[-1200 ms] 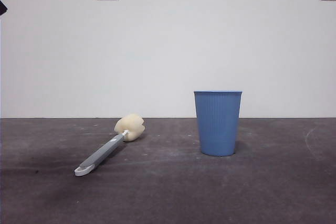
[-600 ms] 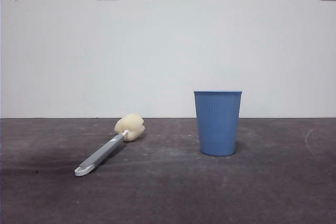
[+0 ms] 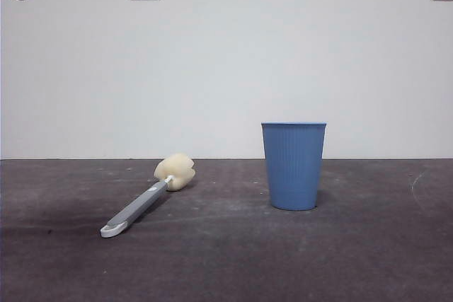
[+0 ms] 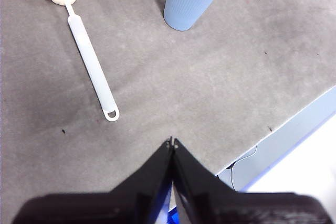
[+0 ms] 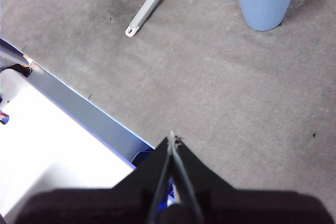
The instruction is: Pick up the cup brush,pick up the cup,insert the brush into the cup,clean the cup,put the cup brush back,put the cup back to the fixed position on the table
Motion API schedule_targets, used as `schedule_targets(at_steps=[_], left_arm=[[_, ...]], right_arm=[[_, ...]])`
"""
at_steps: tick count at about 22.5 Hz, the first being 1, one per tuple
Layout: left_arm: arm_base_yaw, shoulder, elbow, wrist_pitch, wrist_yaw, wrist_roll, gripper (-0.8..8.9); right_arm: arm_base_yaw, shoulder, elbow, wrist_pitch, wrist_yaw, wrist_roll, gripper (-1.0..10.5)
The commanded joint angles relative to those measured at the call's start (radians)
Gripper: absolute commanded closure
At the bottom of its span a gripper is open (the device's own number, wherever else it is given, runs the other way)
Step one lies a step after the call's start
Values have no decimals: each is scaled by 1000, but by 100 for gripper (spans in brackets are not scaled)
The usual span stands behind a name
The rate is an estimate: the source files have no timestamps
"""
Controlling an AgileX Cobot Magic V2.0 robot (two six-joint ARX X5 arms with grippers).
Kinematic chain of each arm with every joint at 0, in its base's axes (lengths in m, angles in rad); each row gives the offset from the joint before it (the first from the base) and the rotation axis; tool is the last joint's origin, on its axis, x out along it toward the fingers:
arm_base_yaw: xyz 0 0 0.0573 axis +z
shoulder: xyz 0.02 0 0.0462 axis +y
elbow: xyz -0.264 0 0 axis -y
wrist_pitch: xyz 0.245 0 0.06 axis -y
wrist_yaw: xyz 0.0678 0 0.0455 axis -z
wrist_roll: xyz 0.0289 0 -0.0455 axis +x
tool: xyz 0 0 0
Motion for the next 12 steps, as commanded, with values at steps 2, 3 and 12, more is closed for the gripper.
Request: schedule_targets(at_steps=[2,3,12], left_arm=[[-3,-2,-6,6,-3,21,817],[-3,-3,-6,11,-38,80,816],[443,-179,-179,761,-129,499,817]], right_arm=[[2,-1,3,8,3,10,944],[2,-1,3,8,3,10,944],[2,-1,3,8,3,10,944]])
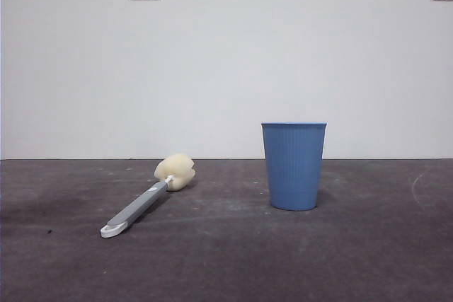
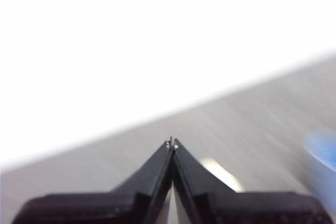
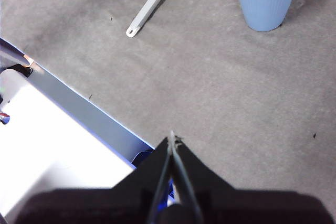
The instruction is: Pick up the cup brush,pick up the cup,insert the brush into the cup,clean the cup,put the cup brush back,put the cup back to the fixed position on the table
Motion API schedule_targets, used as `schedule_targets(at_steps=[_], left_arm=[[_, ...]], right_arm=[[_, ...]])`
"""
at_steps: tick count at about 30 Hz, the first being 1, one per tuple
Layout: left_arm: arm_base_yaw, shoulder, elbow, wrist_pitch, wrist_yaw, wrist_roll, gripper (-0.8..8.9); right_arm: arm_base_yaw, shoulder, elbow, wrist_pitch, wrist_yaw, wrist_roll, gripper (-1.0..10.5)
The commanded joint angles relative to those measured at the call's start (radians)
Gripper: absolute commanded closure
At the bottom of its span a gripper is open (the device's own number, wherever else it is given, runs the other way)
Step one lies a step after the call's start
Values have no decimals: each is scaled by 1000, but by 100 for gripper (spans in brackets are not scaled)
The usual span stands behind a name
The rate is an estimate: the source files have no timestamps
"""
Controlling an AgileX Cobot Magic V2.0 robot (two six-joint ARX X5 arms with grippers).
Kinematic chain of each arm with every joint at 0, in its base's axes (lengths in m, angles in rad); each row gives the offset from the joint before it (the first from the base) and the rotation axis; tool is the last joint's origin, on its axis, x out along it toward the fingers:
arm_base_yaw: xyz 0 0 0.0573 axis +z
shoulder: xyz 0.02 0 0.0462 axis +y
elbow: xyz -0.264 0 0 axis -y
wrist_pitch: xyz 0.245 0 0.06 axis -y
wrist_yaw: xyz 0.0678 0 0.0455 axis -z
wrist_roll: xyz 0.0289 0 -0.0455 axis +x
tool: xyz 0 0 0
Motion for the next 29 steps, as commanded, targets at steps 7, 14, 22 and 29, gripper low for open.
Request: schedule_targets(at_steps=[7,14,22,29], left_arm=[[260,-257,-421,182,17,37,816],[283,-406,-633,182,18,-25,817],[283,-533,-727,16,16,-74,816],[282,-577,-727,-42,19,-142,816]], right_arm=[[2,0,3,7,3,10,944],[2,0,3,7,3,10,944],[2,0,3,7,3,10,944],[2,0,3,7,3,10,944]])
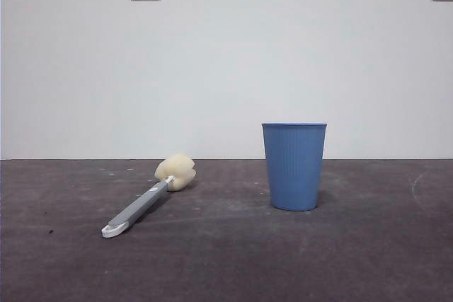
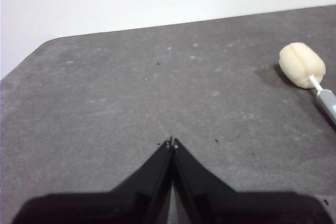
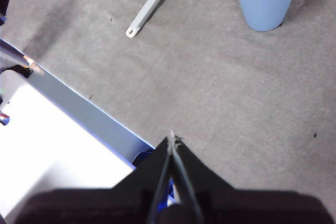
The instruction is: Pick up the cup brush,pick up the cup,insert the brush into the cup,clean the cup,put the cup brush back,put the cup back to the fixed position on the table
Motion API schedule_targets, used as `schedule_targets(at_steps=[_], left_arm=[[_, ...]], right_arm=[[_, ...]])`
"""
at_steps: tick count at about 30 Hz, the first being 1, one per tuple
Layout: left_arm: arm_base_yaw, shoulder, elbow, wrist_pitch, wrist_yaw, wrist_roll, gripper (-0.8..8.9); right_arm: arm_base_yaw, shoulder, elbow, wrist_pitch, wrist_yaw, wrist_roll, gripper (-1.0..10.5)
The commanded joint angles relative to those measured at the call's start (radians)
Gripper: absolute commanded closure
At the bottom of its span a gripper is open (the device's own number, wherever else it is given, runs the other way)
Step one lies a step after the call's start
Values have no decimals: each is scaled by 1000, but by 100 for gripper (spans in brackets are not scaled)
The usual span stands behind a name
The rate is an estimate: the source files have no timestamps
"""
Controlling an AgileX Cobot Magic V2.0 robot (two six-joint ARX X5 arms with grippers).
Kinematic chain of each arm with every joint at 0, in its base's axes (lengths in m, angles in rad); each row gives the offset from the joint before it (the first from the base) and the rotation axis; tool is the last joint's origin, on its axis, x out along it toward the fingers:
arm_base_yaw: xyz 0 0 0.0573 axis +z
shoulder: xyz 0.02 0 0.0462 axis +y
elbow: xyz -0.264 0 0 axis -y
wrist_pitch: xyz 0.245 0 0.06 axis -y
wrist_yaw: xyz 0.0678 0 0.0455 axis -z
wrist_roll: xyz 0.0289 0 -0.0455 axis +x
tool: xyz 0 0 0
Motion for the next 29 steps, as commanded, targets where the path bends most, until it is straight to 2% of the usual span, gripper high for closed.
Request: schedule_targets(at_steps=[1,25,27,29], left_arm=[[2,-2,-14,-3,4,-66,816],[4,-2,-14,8,2,-82,816],[4,-2,-14,8,2,-82,817],[4,-2,-14,8,2,-82,817]], right_arm=[[2,-1,3,6,3,7,944],[2,-1,3,6,3,6,944],[-1,-5,3,16,13,-60,945],[-13,-21,3,50,79,-105,945]])
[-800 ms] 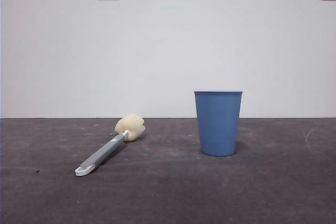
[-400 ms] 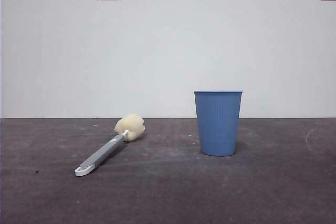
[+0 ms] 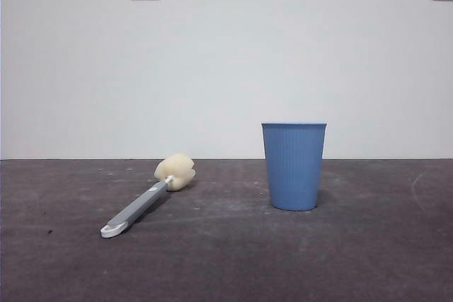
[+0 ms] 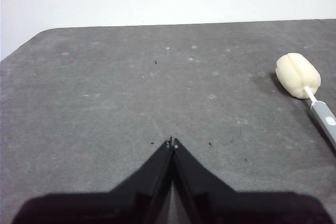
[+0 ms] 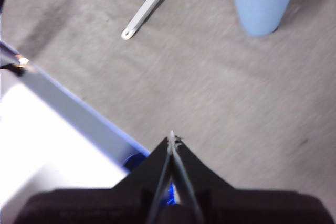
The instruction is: Pick up the cup brush,pick up the cup,insert the brush into the cup,clean the cup,put the cup brush back,put the cup back to the fixed position on the table
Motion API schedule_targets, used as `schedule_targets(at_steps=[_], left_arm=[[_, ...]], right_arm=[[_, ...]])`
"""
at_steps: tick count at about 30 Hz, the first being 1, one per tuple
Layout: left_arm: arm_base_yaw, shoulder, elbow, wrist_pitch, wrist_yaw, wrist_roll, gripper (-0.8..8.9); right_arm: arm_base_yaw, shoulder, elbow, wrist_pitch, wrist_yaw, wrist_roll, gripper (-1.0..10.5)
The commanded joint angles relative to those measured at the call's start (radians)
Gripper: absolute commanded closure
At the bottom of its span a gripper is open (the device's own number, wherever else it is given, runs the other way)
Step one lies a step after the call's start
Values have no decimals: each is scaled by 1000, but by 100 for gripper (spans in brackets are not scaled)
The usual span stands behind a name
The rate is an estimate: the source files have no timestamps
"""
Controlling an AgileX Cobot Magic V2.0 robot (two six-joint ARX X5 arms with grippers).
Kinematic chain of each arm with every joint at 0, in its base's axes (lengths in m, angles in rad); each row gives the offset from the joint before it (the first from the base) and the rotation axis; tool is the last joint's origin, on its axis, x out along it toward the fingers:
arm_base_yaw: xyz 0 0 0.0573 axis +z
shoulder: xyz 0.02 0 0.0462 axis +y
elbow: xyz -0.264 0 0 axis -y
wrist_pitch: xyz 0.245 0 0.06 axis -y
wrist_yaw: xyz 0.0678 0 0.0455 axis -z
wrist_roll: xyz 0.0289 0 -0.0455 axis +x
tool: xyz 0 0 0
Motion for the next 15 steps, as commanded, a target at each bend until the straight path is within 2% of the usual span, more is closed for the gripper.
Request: schedule_targets(at_steps=[1,3,7,10,15], left_arm=[[4,-2,-14,7,1,-9,816],[4,-2,-14,7,1,-9,817],[4,-2,-14,7,1,-9,816],[4,-2,-14,7,0,-9,816],[4,-2,-14,7,1,-9,816]], right_arm=[[-17,-29,3,60,88,-72,945],[-37,-64,3,143,146,-72,945],[-88,-149,-2,271,172,-88,945],[-136,-223,-32,369,241,-106,945],[-208,-328,-147,542,249,-107,945]])
